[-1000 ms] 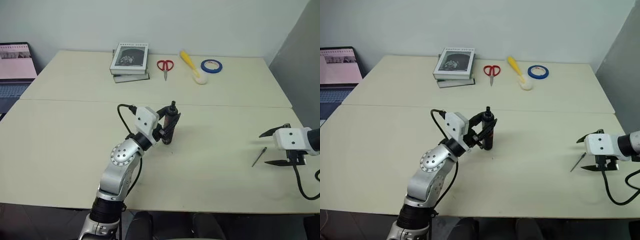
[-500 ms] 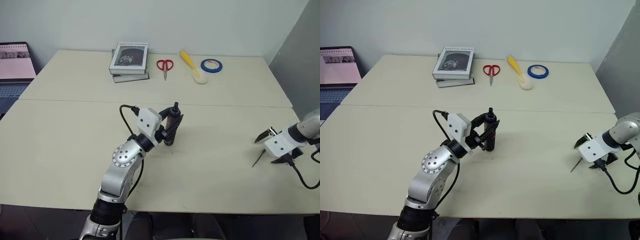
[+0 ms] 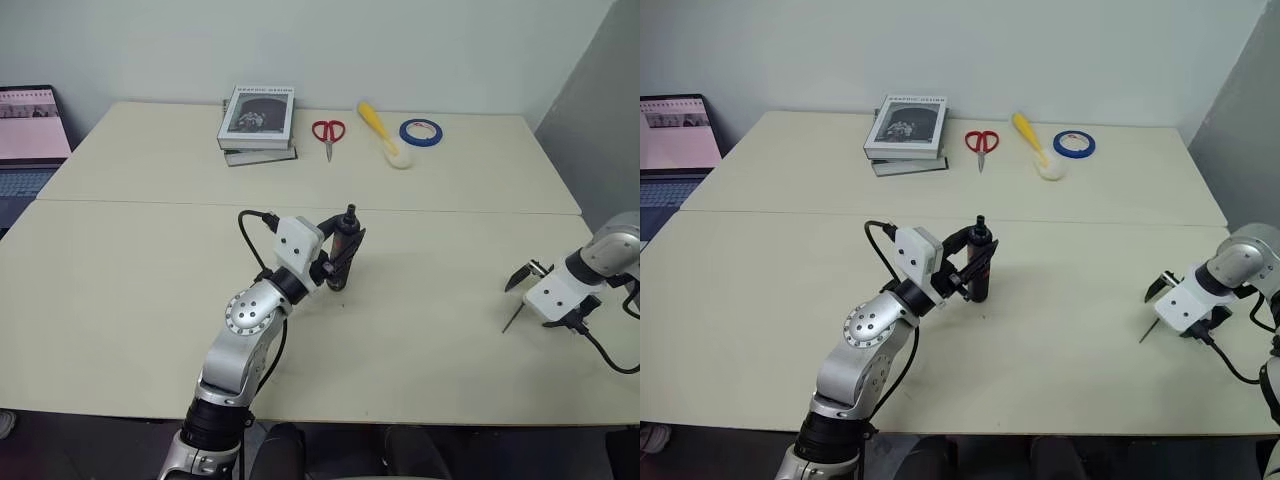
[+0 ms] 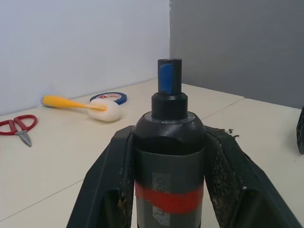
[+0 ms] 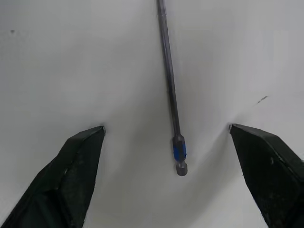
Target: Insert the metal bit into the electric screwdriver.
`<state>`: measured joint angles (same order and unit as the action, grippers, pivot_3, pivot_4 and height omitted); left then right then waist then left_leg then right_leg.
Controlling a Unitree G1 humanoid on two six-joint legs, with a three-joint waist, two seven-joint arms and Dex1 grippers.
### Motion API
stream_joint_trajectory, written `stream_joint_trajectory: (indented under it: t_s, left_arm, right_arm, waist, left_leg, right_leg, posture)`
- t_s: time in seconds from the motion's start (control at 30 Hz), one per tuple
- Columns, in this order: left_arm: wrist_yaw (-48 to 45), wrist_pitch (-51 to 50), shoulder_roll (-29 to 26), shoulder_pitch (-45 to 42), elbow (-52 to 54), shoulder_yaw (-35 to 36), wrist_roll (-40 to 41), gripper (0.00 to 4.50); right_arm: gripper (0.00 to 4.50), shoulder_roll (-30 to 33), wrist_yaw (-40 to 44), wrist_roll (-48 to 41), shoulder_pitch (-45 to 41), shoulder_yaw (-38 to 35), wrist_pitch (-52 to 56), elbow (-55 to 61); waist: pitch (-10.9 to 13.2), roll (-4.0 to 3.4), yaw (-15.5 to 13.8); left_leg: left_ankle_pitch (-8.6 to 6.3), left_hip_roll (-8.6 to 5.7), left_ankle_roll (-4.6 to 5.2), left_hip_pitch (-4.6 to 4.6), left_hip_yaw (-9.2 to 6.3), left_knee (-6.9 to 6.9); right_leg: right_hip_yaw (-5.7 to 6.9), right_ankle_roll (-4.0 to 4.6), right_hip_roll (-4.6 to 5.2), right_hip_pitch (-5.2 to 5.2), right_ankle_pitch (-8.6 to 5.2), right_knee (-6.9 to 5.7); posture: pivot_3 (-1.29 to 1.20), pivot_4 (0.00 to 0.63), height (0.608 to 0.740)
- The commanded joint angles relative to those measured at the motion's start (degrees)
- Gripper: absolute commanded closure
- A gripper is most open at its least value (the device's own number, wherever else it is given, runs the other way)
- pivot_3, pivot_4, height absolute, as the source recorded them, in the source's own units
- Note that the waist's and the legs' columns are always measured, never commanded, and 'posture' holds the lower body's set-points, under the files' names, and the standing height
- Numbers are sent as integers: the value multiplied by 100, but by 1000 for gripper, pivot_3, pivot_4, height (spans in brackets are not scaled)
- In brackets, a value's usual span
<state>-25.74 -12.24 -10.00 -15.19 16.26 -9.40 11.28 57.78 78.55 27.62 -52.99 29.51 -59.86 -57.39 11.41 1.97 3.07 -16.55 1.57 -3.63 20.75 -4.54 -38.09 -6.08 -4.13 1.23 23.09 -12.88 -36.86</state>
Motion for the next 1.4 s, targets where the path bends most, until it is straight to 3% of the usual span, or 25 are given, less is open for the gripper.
stream_joint_trajectory:
  t_s: [0.03,0.43,0.9,1.03,1.27,1.4]
  left_arm:
    - [-12,77,15,-20,248,-54,4,2837]
    - [5,111,-20,-21,219,-39,-6,2837]
    - [12,162,-56,-149,74,45,-34,2837]
    - [216,131,-65,-279,33,234,-83,2837]
    - [472,234,-32,-342,-41,444,-176,2837]
    - [608,195,52,-276,83,504,-136,2837]
  right_arm:
    - [1325,-118,-369,252,1,120,-101,-117]
    - [4448,-188,-1071,699,-100,229,-193,-209]
    - [4500,-279,-495,-180,-187,-161,265,-52]
    - [4500,-385,169,-1360,-131,-726,1258,478]
    - [4500,-322,632,-2474,350,-1380,2914,1793]
    - [4500,-558,329,-3669,814,-2111,5278,3207]
  waist:
    - [-8,13,14]
    - [4,52,218]
    - [8,59,364]
    - [23,42,368]
    - [27,34,269]
    - [28,33,194]
  left_leg:
    - [0,0,0,-1,0,-1]
    - [10,0,13,-108,27,-6]
    - [19,0,28,-138,95,4]
    - [18,-2,29,-132,95,11]
    - [16,-12,29,-90,62,12]
    - [12,-13,27,-74,56,15]
  right_leg:
    - [0,0,0,-1,2,0]
    - [-44,11,-10,-101,-24,5]
    - [-120,-15,-18,-93,-9,1]
    - [-123,-19,-18,-85,-6,0]
    - [-105,-52,-14,-71,3,13]
    - [-99,-54,-12,-56,-4,15]
  posture:
    - [0,150,740]
    - [0,150,740]
    - [0,150,740]
    - [0,150,740]
    - [0,150,740]
    - [0,150,740]
